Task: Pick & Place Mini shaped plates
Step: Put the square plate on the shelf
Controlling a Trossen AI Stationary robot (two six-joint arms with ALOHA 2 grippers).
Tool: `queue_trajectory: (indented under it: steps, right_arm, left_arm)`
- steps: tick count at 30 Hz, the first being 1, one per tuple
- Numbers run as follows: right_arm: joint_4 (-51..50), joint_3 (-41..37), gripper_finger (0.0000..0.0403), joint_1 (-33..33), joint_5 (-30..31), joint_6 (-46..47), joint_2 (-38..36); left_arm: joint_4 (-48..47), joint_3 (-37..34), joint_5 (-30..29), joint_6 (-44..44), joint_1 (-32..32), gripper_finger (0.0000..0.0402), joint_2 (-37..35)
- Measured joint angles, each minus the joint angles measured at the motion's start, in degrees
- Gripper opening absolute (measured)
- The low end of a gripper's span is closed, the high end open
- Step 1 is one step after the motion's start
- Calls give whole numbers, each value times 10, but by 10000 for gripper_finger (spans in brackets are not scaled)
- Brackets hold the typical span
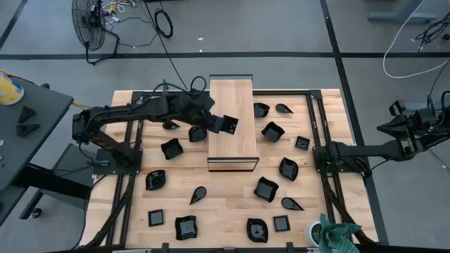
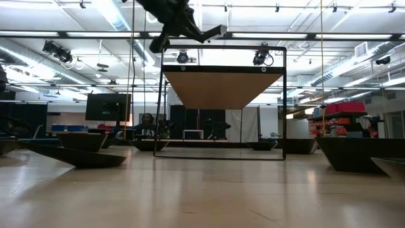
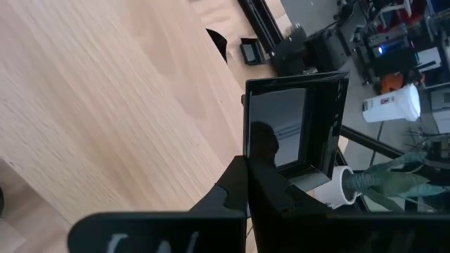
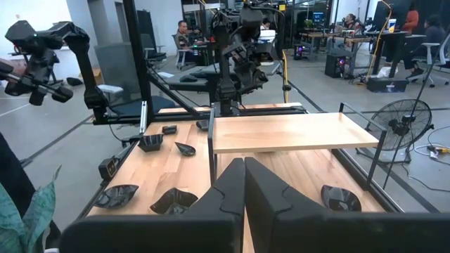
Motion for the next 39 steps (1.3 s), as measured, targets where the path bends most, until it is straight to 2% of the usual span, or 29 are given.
queue_trajectory:
  steps: [3, 9, 13, 21, 32, 39]
  right_arm:
    - [0, 0, 10, 0, 0, 0, 0]
    - [0, 0, 10, 0, 0, 0, 0]
    - [0, 0, 10, 0, 0, 0, 0]
    - [1, 0, 10, 0, 0, 0, 0]
    - [6, 0, 10, 0, 0, 0, 0]
    - [5, 0, 10, 0, 0, 0, 0]
  left_arm:
    - [0, 0, -23, -18, -12, 1, 0]
    - [-16, 0, -83, -113, -30, 1, 1]
    - [-25, 0, -100, -142, -43, 2, 6]
    - [-27, 0, -99, -188, -64, 3, 31]
    - [-6, 0, -94, -297, -84, 4, 77]
    - [4, 0, -79, -308, -86, 4, 93]
